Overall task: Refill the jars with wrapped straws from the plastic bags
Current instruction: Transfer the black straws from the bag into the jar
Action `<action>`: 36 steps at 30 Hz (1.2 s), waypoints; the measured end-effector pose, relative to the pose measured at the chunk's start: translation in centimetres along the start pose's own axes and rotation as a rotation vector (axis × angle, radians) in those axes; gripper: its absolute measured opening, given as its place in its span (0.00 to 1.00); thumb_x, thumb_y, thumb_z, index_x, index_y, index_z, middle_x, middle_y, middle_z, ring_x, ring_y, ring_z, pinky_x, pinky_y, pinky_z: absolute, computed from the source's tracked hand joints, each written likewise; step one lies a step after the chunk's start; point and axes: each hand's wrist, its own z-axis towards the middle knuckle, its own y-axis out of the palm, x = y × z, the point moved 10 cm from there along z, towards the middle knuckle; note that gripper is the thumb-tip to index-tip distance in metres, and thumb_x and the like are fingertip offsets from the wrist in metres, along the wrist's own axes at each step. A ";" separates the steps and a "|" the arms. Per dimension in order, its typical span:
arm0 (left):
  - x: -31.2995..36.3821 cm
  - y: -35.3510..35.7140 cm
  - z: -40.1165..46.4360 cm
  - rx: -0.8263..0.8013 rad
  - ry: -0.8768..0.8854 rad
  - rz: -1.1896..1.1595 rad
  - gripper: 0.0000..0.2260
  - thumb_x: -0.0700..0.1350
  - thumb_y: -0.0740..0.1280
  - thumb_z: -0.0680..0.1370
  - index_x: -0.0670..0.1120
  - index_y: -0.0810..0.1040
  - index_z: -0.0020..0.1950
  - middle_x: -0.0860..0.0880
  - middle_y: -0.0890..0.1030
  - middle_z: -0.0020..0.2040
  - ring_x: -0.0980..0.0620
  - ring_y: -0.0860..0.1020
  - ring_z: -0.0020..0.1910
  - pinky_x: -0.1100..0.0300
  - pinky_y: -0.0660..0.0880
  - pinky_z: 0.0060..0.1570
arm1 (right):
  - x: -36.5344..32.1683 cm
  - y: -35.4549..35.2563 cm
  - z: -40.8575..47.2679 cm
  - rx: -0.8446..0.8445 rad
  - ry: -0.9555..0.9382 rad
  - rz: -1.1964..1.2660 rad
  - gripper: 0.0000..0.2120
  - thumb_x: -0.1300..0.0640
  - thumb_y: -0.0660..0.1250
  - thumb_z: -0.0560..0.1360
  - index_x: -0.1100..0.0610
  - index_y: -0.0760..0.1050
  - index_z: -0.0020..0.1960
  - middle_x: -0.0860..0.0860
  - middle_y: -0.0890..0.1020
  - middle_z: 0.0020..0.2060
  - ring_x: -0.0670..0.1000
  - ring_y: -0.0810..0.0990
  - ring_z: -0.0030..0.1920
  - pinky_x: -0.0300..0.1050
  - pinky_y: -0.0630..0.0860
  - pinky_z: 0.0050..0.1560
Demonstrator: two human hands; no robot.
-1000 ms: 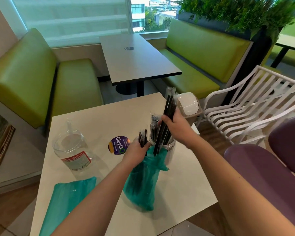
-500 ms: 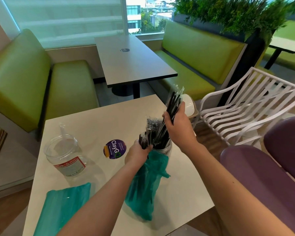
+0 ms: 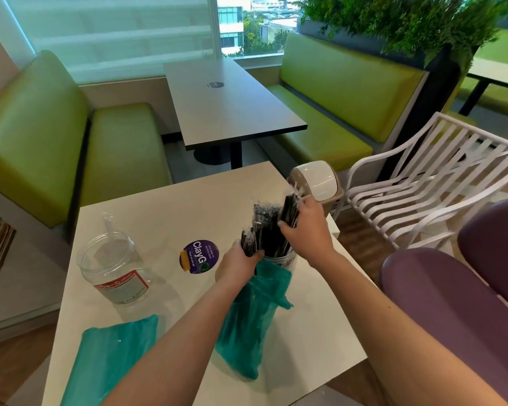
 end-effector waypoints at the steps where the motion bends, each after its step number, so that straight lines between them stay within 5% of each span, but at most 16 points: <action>1: 0.0 0.0 0.0 0.001 -0.001 0.002 0.21 0.59 0.67 0.77 0.47 0.72 0.61 0.47 0.81 0.53 0.46 0.80 0.50 0.50 0.78 0.49 | 0.7 0.5 0.0 -0.002 0.017 -0.097 0.21 0.48 0.70 0.74 0.59 0.74 0.61 0.54 0.70 0.59 0.56 0.68 0.61 0.49 0.69 0.61; 8: -0.1 0.1 0.0 0.000 -0.014 -0.003 0.21 0.59 0.67 0.77 0.47 0.72 0.62 0.47 0.81 0.54 0.45 0.79 0.51 0.52 0.76 0.49 | 2.8 2.8 -0.8 -0.069 0.118 -0.225 0.30 0.38 0.72 0.68 0.52 0.71 0.64 0.52 0.63 0.63 0.55 0.61 0.63 0.50 0.60 0.61; 14: -0.1 0.1 0.1 0.001 -0.014 -0.021 0.20 0.58 0.68 0.77 0.47 0.72 0.62 0.48 0.81 0.55 0.45 0.79 0.52 0.50 0.77 0.51 | -0.4 -0.2 -0.5 0.153 -0.117 0.223 0.42 0.50 0.78 0.66 0.51 0.60 0.73 0.49 0.66 0.69 0.48 0.63 0.70 0.39 0.60 0.68; 17: -0.1 0.2 0.1 -0.001 -0.010 -0.013 0.20 0.58 0.67 0.77 0.47 0.72 0.62 0.47 0.81 0.55 0.45 0.79 0.52 0.51 0.76 0.50 | -2.5 0.7 -0.3 0.073 -0.289 0.108 0.34 0.56 0.69 0.76 0.48 0.57 0.76 0.47 0.63 0.75 0.48 0.61 0.74 0.44 0.59 0.73; 20: -0.1 0.2 0.1 0.006 -0.006 -0.021 0.20 0.58 0.67 0.77 0.47 0.72 0.62 0.47 0.81 0.55 0.45 0.79 0.52 0.51 0.76 0.50 | -2.5 3.8 -0.9 -0.064 -0.382 -0.183 0.23 0.52 0.51 0.83 0.51 0.57 0.78 0.49 0.59 0.77 0.49 0.53 0.78 0.48 0.42 0.77; 23: 0.0 0.2 0.0 -0.004 -0.010 -0.033 0.20 0.58 0.67 0.77 0.48 0.72 0.63 0.48 0.81 0.54 0.45 0.79 0.52 0.52 0.76 0.49 | -1.1 6.1 -2.1 -0.134 -0.386 -0.413 0.30 0.47 0.32 0.79 0.54 0.49 0.79 0.50 0.52 0.79 0.50 0.44 0.78 0.51 0.31 0.75; 25: 0.2 0.2 0.0 -0.012 0.001 -0.041 0.19 0.57 0.67 0.77 0.48 0.72 0.63 0.48 0.81 0.54 0.46 0.79 0.51 0.53 0.75 0.48 | -0.6 6.8 -2.5 -0.160 -0.374 -0.482 0.32 0.46 0.30 0.78 0.54 0.45 0.79 0.50 0.48 0.79 0.50 0.40 0.78 0.54 0.30 0.74; 27: 0.4 0.1 0.0 -0.022 0.019 -0.063 0.19 0.56 0.68 0.77 0.48 0.73 0.63 0.48 0.81 0.54 0.48 0.78 0.49 0.55 0.73 0.45 | -0.5 6.8 -2.5 -0.180 -0.351 -0.482 0.28 0.47 0.37 0.82 0.54 0.46 0.79 0.50 0.48 0.79 0.51 0.39 0.78 0.56 0.31 0.74; 30: 0.1 -0.2 0.0 -0.039 0.035 -0.148 0.17 0.54 0.69 0.77 0.47 0.74 0.62 0.50 0.81 0.52 0.51 0.77 0.47 0.58 0.71 0.39 | -1.6 4.4 -2.9 -0.013 -0.321 -0.374 0.23 0.51 0.58 0.79 0.52 0.64 0.74 0.52 0.63 0.75 0.56 0.53 0.77 0.57 0.38 0.76; 33: -0.7 -0.9 0.0 -0.039 0.015 -0.260 0.16 0.53 0.71 0.76 0.46 0.77 0.59 0.48 0.82 0.52 0.49 0.80 0.50 0.53 0.77 0.51 | -2.6 1.7 -3.9 0.147 -0.215 -0.263 0.15 0.53 0.64 0.76 0.50 0.74 0.62 0.51 0.71 0.65 0.55 0.63 0.68 0.53 0.54 0.69; 36: -1.9 -1.9 -0.1 -0.016 -0.023 -0.342 0.14 0.52 0.72 0.76 0.46 0.78 0.57 0.48 0.82 0.52 0.48 0.80 0.53 0.50 0.76 0.57 | -3.7 2.2 -5.3 0.082 -0.185 -0.159 0.07 0.54 0.65 0.74 0.50 0.76 0.52 0.49 0.76 0.52 0.52 0.72 0.56 0.48 0.65 0.56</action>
